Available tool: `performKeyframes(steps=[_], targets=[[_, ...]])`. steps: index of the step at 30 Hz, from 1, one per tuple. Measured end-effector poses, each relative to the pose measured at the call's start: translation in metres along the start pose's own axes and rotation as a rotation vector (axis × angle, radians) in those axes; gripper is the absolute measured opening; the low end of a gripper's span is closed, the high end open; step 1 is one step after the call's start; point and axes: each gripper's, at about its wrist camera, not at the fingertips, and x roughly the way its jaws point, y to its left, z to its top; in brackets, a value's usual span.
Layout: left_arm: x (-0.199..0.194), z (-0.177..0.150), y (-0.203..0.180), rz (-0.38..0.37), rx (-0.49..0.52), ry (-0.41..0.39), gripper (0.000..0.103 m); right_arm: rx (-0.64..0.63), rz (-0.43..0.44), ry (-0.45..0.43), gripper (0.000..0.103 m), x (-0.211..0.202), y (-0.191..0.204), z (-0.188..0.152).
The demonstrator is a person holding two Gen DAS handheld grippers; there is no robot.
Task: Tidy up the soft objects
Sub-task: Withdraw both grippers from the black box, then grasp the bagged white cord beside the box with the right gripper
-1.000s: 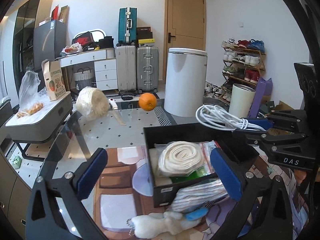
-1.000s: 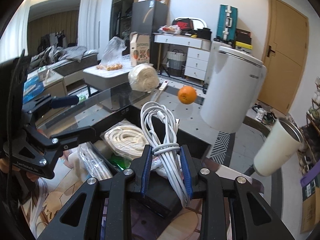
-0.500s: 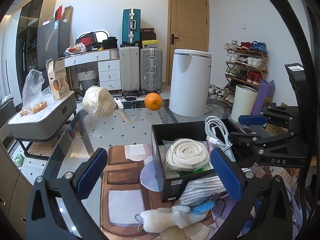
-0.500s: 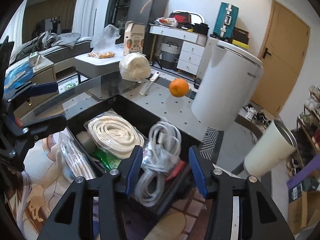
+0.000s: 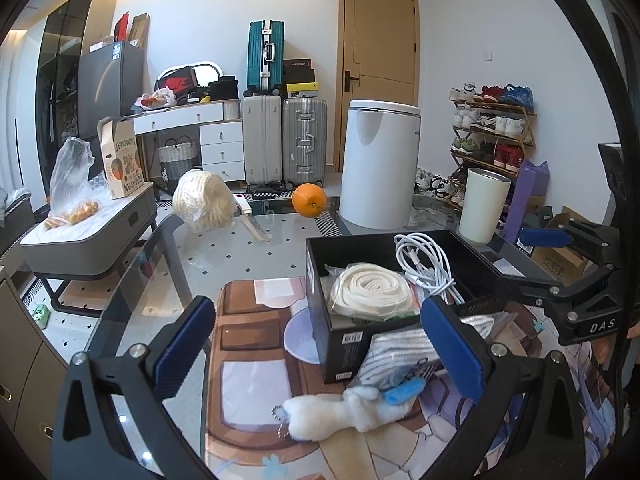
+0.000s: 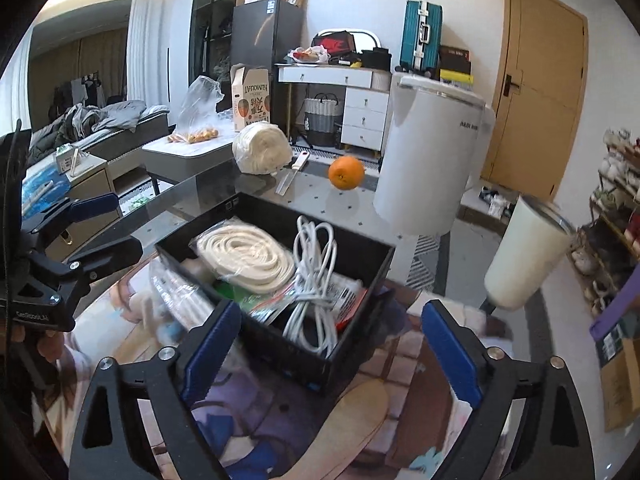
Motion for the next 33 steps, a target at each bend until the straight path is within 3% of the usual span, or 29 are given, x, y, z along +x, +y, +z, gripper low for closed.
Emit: performKeyframes(steps=[23,33], targets=[[-0.025,-0.028,0.014,0.021,-0.054,-0.021,0.103,0.167,0.057,0.071,0.101,-0.009,0.033,-0.038],[-0.034,-0.033,0.021,0.05,-0.034,-0.02,0.103,0.107,0.157,0.08,0.101,0.009,0.056,-0.027]])
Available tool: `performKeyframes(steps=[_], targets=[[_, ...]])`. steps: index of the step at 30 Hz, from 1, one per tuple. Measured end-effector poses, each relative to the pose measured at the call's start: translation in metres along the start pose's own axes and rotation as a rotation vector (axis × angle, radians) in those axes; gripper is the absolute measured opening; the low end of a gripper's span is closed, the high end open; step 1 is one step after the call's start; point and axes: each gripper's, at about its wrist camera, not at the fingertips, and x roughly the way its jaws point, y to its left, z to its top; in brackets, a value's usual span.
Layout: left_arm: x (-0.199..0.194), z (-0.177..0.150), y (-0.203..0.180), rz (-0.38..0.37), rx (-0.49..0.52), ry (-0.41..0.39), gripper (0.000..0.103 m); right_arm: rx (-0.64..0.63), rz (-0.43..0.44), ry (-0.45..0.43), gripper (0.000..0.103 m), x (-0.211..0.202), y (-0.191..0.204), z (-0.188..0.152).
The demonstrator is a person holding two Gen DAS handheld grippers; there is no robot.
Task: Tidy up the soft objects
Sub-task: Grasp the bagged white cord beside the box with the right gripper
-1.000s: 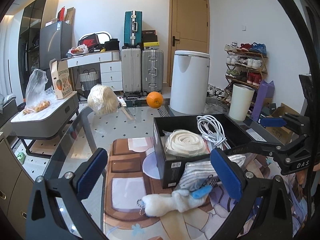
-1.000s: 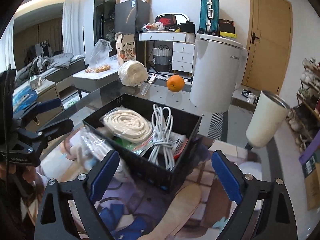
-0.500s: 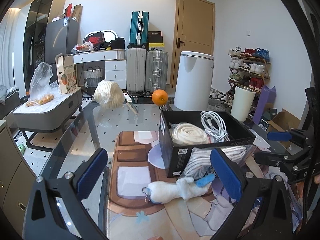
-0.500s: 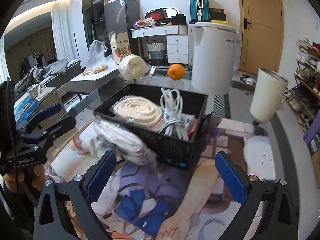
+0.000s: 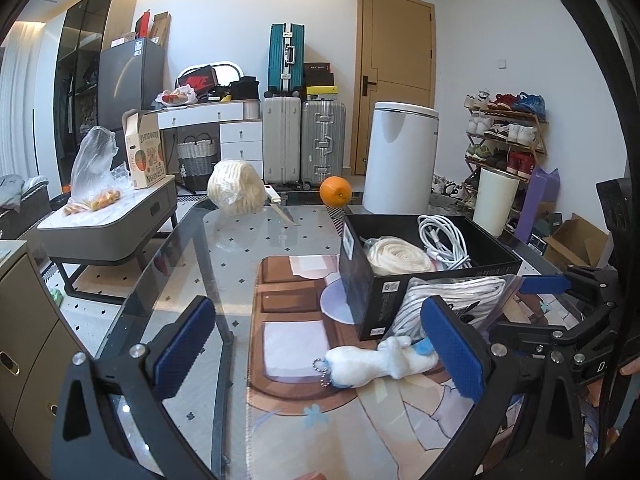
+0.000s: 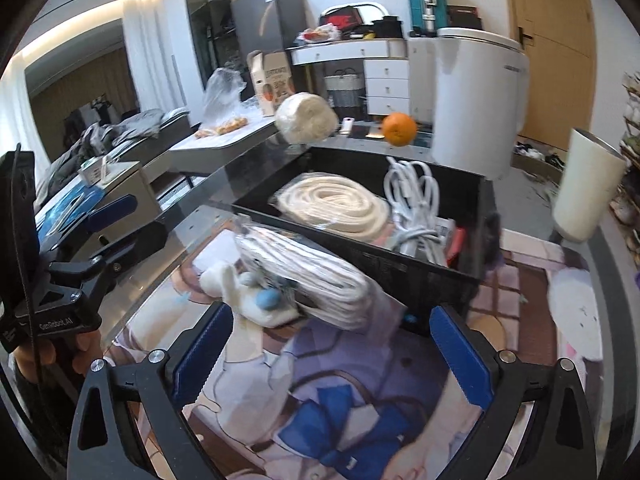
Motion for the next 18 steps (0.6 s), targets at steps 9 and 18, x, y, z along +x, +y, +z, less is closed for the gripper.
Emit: performKeyframes(steps=[9,18], targets=[[0.002,0.0,0.007,-0.003,-0.008,0.016,0.103,-0.095,0.082,0.006,0.099,0.005,0.015,0.004],[0.003,-0.001,0.003,-0.004,0.01,0.022,0.103,-0.157,0.085,0.007,0.077,-0.002,0.024,0.001]])
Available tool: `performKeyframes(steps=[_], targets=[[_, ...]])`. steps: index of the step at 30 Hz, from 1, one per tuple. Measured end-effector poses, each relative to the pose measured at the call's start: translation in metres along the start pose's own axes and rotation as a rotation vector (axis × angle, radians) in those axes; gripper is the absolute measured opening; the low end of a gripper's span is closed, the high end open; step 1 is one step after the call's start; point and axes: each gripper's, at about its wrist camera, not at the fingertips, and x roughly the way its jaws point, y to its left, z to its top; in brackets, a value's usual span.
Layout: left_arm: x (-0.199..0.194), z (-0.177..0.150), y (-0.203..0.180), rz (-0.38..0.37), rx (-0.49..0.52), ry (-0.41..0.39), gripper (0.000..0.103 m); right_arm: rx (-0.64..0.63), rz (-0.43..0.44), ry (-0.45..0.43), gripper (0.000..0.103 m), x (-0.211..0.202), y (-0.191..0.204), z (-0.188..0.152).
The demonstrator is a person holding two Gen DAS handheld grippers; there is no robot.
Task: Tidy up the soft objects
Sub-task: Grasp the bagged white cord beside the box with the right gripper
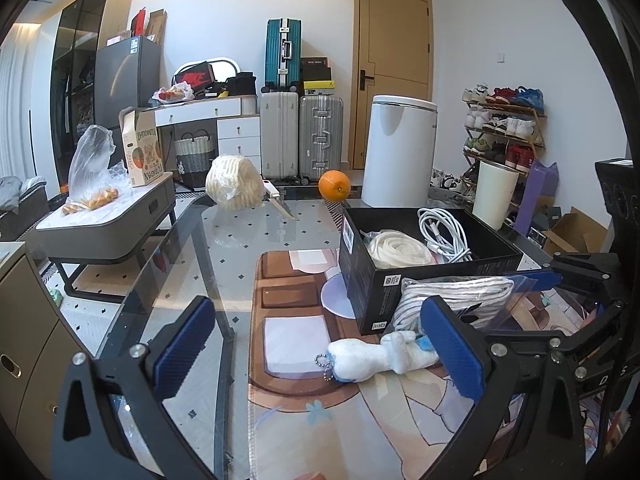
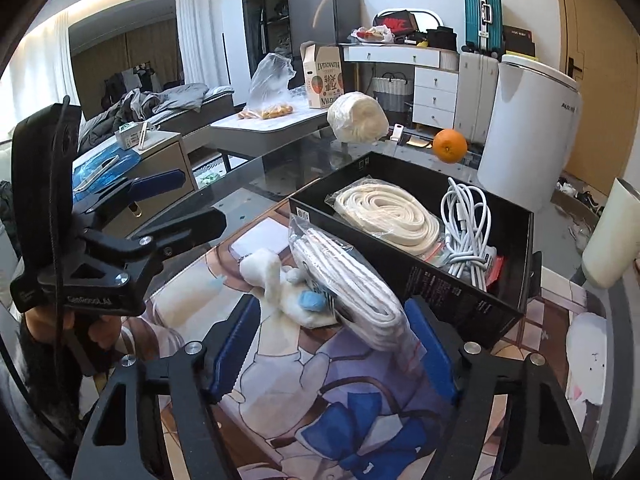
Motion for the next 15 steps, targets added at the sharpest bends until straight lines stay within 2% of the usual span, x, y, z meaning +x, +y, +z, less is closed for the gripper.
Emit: performKeyframes(steps=[15], targets=[[-0.002,-0.001,-0.002,0.007,0.012,0.001,0.103,-0.085,0.073,0.058,0.077,-0.006,0.026,-0.016]])
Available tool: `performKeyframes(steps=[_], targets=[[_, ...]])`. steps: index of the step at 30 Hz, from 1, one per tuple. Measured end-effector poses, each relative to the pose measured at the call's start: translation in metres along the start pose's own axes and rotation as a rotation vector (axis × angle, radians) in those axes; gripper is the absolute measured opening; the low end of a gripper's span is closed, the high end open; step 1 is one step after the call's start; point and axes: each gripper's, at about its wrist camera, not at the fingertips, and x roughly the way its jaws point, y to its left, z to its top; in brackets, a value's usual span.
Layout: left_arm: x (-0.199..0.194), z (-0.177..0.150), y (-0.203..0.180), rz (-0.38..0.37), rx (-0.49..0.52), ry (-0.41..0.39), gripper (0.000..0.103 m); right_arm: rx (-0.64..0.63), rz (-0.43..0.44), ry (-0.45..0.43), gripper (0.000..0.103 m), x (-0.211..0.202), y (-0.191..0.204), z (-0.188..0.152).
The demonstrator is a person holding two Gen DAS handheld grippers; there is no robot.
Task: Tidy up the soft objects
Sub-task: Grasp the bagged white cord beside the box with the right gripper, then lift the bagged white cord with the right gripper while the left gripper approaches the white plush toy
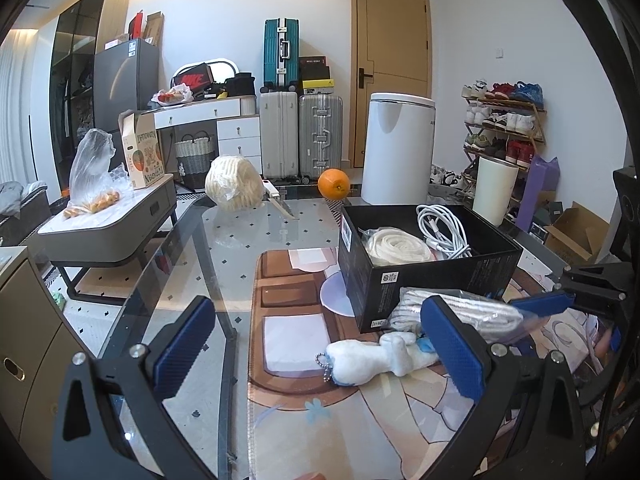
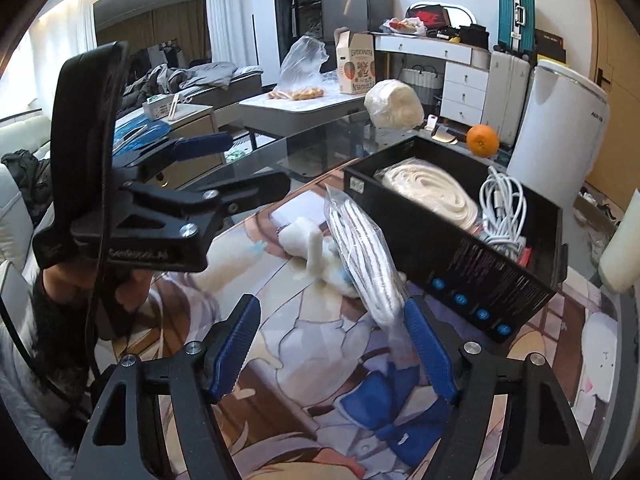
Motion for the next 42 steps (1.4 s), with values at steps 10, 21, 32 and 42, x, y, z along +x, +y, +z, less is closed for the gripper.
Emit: performKeyframes(steps=[10,21,32,42], targets=[[-0.005,-0.002,-0.004,-0.001,0.026,0.004,0.103,-0.028,0.037,0.06,0.077,0.007,0.014,-0.018],[-0.004,-0.002,-0.007,-0.01,0.029,0.015,0.103,-0.02,0.011,0.112,0.077,0.033,-0.008,-0.011],[0.0,-0.004,-0.005,-0.031,0.025,0.04,0.103,-0.041,0.066,0.121,0.065,0.047,-0.01,-0.002],[-0.001,-0.004,-0.006,-0.021,0.033,0.04,0.103,-0.063,0.046,0.038,0.041,0.021,-0.003,-0.012]])
